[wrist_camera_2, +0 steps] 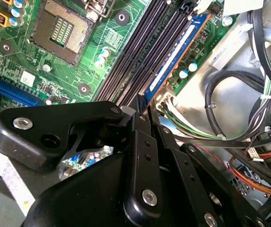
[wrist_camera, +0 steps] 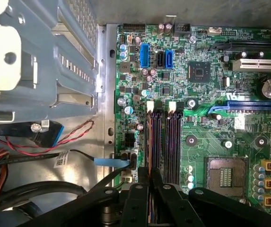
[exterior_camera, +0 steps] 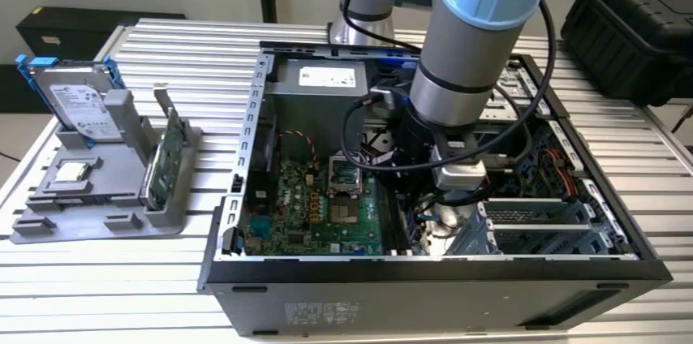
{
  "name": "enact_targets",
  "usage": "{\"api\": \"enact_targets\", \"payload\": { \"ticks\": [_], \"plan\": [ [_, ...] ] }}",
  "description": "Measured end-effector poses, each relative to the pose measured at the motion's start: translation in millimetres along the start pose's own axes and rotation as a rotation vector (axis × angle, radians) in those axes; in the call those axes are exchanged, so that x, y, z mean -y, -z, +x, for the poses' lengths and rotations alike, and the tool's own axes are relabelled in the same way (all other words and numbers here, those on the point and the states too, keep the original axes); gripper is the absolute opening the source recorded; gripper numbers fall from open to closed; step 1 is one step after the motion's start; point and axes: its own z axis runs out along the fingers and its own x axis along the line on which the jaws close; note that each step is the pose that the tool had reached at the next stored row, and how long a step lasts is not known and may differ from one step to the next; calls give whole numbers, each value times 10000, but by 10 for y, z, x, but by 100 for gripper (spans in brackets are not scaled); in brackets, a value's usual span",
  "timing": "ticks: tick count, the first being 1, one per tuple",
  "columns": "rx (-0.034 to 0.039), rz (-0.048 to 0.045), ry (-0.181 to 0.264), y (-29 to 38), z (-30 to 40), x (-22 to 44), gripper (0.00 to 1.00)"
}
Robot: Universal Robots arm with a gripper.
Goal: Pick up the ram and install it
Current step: 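Insert the ram into the slot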
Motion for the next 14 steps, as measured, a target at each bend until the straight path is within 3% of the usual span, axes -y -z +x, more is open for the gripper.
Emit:
{"api": "enact_targets", "payload": {
  "ticks": [14],
  "plan": [
    [1, 1, 0, -9, 0, 5, 0]
  ]
}}
